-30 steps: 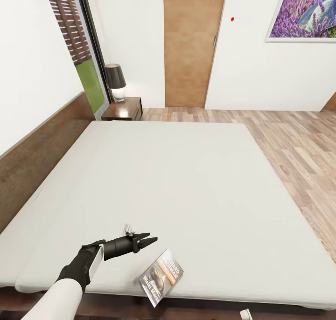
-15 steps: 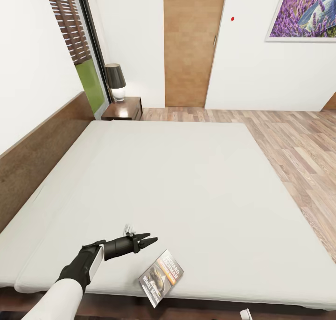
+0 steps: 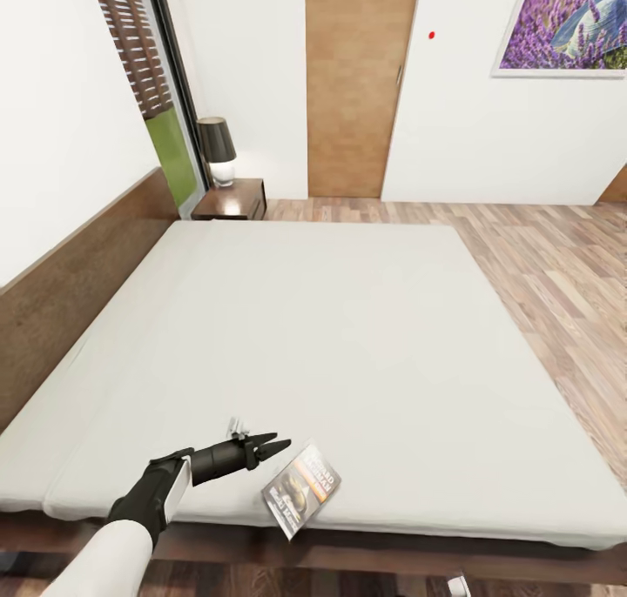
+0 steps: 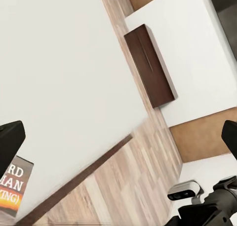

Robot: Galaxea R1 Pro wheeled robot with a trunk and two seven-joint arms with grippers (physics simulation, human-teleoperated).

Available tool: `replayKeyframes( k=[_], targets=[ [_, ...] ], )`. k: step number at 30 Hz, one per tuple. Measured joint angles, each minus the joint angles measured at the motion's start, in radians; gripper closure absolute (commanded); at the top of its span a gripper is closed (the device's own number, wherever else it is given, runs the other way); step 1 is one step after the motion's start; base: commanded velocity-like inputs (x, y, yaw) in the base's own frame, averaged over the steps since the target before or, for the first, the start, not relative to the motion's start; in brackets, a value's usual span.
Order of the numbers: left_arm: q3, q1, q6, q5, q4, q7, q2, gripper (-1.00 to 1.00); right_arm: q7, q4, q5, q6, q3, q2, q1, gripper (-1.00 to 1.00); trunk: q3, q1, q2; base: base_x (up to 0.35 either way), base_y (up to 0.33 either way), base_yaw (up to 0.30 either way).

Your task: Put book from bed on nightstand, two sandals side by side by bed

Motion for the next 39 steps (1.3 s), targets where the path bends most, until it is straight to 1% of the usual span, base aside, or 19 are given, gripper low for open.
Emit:
replayKeyframes(
  k=[3, 11, 19, 25, 33, 35, 39],
  targets=[
    [0.001, 0.000, 0.000, 0.000, 0.000, 0.000, 0.000, -1.00, 0.000, 0.000, 0.000, 0.000, 0.000, 0.000, 0.000, -1.00, 0.000, 0.000, 0.000, -0.235, 0.000, 0.000],
    [0.002, 0.000, 0.000, 0.000, 0.000, 0.000, 0.000, -1.00, 0.000, 0.000, 0.000, 0.000, 0.000, 0.000, 0.000, -1.00, 0.000, 0.000, 0.000, -0.065, 0.000, 0.000],
    [0.002, 0.000, 0.000, 0.000, 0.000, 0.000, 0.000, -1.00, 0.000, 0.000, 0.000, 0.000, 0.000, 0.000, 0.000, -1.00, 0.000, 0.000, 0.000, -0.256, 0.000, 0.000],
    [0.001, 0.000, 0.000, 0.000, 0.000, 0.001, 0.000, -1.00, 0.000, 0.000, 0.000, 0.000, 0.000, 0.000, 0.000, -1.00, 0.000, -0.001, 0.000, -0.022, 0.000, 0.000],
    [0.001, 0.000, 0.001, 0.000, 0.000, 0.001, -0.001, -1.00, 0.000, 0.000, 0.000, 0.000, 0.000, 0.000, 0.000, -1.00, -0.025, 0.030, -0.056, 0.000, 0.000, 0.000],
    [0.001, 0.000, 0.001, 0.000, 0.000, 0.001, 0.000, -1.00, 0.000, 0.000, 0.000, 0.000, 0.000, 0.000, 0.000, -1.00, -0.025, 0.030, -0.056, 0.000, 0.000, 0.000],
    [0.001, 0.000, 0.001, 0.000, 0.000, 0.001, 0.000, -1.00, 0.000, 0.000, 0.000, 0.000, 0.000, 0.000, 0.000, -1.00, -0.038, 0.045, -0.084, 0.000, 0.000, 0.000]
  ],
)
